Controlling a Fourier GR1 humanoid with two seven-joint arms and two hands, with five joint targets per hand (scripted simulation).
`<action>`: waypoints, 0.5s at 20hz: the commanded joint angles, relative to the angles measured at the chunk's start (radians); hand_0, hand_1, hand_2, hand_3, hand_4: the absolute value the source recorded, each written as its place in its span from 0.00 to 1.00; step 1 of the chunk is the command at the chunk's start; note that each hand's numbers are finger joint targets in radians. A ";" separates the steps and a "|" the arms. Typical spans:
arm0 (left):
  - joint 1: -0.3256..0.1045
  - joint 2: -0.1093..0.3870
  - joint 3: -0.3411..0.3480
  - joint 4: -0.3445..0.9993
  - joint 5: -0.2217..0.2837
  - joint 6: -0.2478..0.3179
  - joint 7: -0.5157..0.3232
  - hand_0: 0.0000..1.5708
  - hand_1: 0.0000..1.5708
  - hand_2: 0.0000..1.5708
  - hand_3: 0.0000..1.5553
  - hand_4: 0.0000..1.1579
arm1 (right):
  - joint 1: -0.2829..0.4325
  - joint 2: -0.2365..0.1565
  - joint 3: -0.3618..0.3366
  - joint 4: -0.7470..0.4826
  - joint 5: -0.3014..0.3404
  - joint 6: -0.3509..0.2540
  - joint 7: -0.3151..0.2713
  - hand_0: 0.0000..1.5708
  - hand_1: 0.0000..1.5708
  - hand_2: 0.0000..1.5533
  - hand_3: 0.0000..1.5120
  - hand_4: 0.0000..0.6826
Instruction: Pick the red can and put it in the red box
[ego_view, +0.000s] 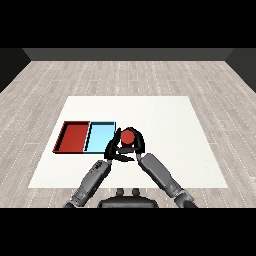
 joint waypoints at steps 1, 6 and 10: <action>-0.035 0.000 -0.073 0.058 0.070 0.036 -0.056 0.00 0.00 0.00 0.00 0.00 | 0.046 0.000 0.001 -0.080 0.019 0.007 0.035 0.95 0.95 0.93 0.91 0.91; -0.081 0.000 -0.083 0.081 0.091 0.048 -0.066 0.00 0.00 0.00 0.00 0.00 | -0.097 0.000 0.048 -0.017 -0.046 -0.064 0.064 0.96 0.96 0.93 0.91 0.91; 0.002 0.000 -0.052 -0.046 0.032 0.034 -0.006 0.00 0.00 0.00 0.00 0.00 | -0.039 0.000 0.023 0.024 -0.013 -0.012 0.016 0.94 0.94 0.94 0.91 0.93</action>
